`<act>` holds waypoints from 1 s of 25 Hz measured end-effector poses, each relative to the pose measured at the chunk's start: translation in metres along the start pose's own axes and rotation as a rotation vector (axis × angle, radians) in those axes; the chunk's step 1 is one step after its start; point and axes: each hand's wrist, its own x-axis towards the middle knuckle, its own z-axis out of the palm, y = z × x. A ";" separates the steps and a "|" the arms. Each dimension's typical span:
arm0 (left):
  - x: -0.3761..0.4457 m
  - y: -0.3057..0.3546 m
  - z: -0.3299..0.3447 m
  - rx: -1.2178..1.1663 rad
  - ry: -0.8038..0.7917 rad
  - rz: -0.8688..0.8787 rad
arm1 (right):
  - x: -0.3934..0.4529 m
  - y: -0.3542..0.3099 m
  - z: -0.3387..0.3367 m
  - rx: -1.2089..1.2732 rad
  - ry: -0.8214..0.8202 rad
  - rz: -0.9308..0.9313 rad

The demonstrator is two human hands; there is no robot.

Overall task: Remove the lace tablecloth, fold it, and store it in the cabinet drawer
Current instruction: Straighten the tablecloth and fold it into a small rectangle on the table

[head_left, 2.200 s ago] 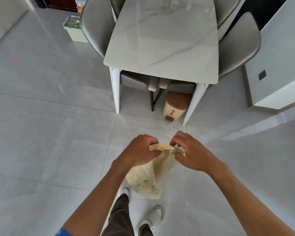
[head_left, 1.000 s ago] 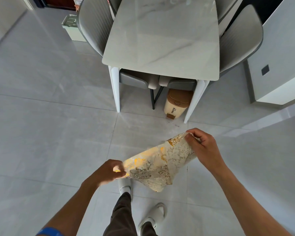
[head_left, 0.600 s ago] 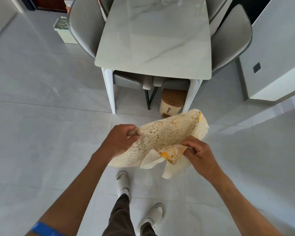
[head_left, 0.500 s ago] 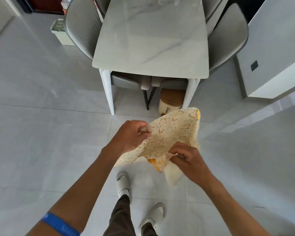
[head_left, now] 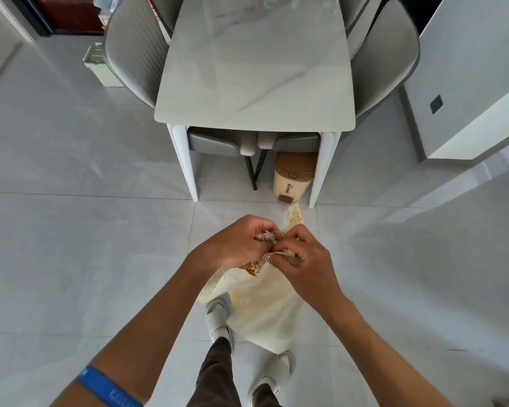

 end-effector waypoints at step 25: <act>-0.020 -0.040 0.011 -0.497 0.499 0.050 | 0.048 0.008 -0.026 -0.067 -0.317 -0.055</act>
